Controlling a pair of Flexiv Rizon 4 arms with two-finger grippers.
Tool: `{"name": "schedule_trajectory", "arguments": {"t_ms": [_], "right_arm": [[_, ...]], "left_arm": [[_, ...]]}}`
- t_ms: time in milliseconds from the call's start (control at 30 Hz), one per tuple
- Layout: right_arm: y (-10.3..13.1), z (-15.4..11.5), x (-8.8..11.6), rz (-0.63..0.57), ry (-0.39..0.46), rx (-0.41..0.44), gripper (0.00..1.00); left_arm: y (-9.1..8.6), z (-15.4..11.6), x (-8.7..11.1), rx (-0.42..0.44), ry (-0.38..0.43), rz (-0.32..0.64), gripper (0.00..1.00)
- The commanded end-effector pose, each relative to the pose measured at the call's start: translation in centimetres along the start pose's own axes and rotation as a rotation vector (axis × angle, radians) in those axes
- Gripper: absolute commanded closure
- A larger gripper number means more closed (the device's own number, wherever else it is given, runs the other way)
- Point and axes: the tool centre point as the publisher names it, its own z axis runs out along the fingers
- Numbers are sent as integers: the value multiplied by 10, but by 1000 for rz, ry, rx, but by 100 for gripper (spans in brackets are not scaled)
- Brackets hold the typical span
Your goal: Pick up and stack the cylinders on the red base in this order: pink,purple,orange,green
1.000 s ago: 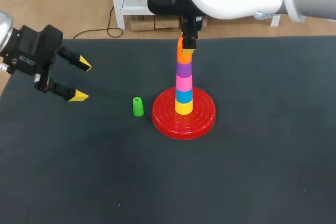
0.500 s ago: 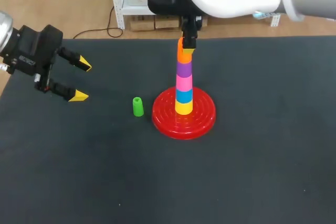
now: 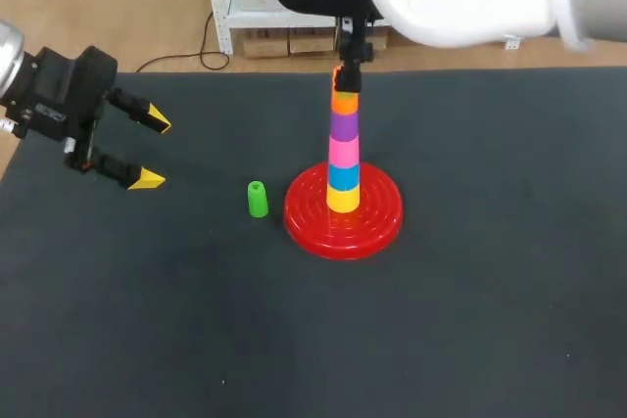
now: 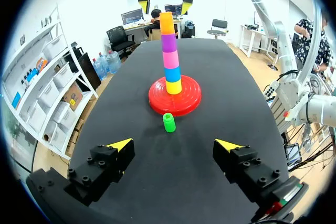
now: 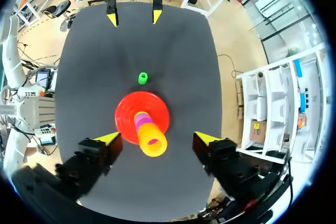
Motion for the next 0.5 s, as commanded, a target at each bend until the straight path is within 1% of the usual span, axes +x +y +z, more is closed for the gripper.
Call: {"name": "schedule_trajectory", "arguments": {"t_ms": [33,167,333,500], "right_arm": [[11,-12,4,1,-8,59,0],[22,-26,-1,-20,-34,75,0],[38,-39,-10,-62,-58,71,0],[53,-38,-23,-109,-66,49,0]], "left_arm": [[0,0,1,-1,0,1,0],[0,0,1,-1,0,1,0],[0,0,1,-1,0,1,0],[0,0,1,-1,0,1,0]]}}
